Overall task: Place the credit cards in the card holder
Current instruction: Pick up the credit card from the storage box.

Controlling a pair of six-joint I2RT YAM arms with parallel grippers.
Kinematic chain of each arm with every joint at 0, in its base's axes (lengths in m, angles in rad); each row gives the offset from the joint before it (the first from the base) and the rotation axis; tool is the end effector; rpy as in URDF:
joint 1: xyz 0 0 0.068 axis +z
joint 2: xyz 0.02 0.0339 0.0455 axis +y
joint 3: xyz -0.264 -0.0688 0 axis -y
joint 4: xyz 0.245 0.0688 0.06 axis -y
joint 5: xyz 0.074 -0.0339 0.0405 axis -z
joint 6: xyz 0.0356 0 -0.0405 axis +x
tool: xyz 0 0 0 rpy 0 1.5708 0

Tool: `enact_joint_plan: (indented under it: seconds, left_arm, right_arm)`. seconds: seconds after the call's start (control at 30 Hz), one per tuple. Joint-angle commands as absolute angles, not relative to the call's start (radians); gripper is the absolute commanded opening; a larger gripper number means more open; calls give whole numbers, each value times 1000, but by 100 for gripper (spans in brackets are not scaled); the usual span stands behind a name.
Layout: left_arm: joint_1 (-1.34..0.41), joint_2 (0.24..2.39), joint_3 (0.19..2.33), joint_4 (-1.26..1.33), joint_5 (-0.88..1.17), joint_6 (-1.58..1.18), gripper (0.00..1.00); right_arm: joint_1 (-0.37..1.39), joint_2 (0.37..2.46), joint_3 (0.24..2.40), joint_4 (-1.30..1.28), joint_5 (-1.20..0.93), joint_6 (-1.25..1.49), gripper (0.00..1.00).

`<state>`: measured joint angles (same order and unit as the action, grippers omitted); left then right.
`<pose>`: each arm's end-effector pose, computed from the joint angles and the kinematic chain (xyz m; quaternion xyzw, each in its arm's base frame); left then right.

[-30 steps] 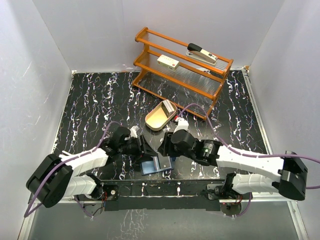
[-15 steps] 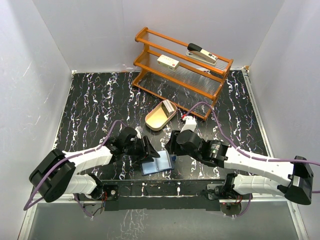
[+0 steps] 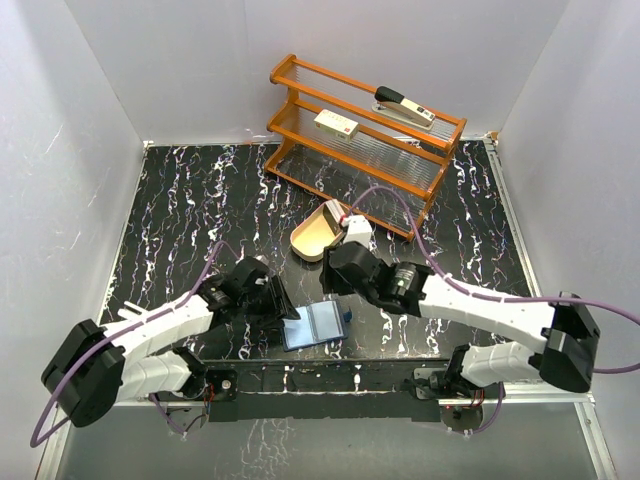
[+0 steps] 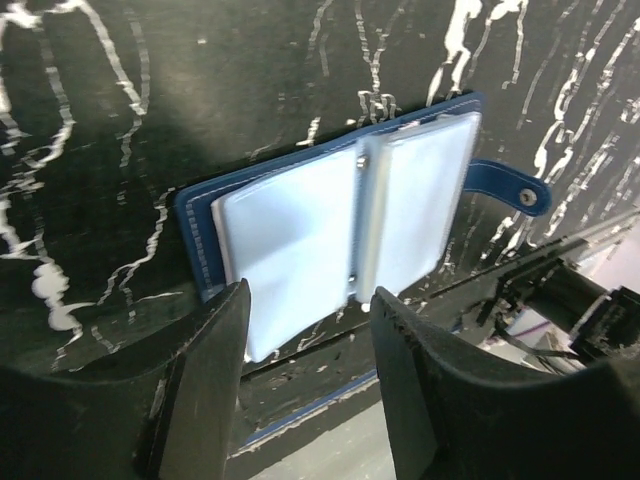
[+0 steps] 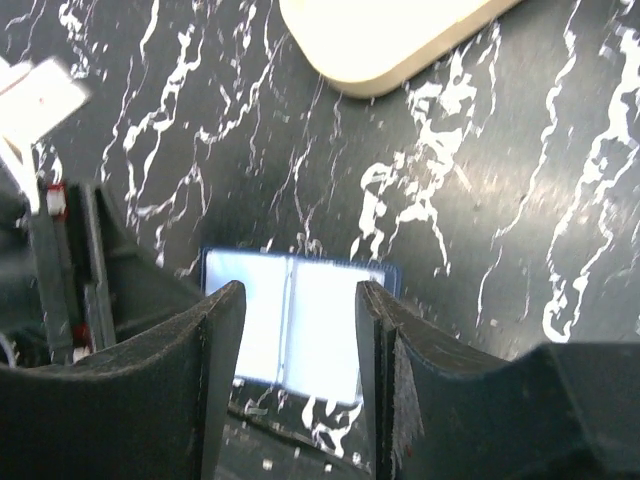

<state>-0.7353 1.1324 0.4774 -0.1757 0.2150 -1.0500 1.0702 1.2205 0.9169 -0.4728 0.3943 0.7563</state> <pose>0.1522 -0.1479 0.1705 -0.1069 0.9216 -0.3428 0.1477 0.1355 0.2192 0.2706 -0.0665 0.9050 0.1899 0.3748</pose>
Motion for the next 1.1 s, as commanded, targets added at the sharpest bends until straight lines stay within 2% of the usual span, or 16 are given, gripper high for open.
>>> enact_joint_plan:
  seconds: [0.0, 0.2, 0.57, 0.6, 0.7, 0.73, 1.07]
  left_arm:
    - [-737, 1067, 497, -351, 96, -1010, 50]
    - [-736, 974, 546, -443, 53, -919, 52]
    - [-736, 881, 564, -376, 206, -813, 62]
    - [-737, 874, 565, -375, 210, -806, 63]
    - [-736, 868, 584, -383, 233, -759, 84]
    - [-736, 870, 590, -391, 236, -740, 86]
    - [-736, 883, 594, -399, 240, -709, 90]
  right_arm:
    - [1013, 1321, 1053, -446, 464, 600, 47]
    - [894, 1509, 1256, -487, 490, 436, 48]
    - [774, 1846, 1561, -577, 571, 234, 54]
    - [767, 1867, 1577, -574, 571, 222, 55]
    - [755, 1938, 1642, -588, 577, 200, 55]
    - [753, 1960, 1659, -587, 582, 186, 56]
    - [736, 2123, 1800, -629, 642, 122, 59]
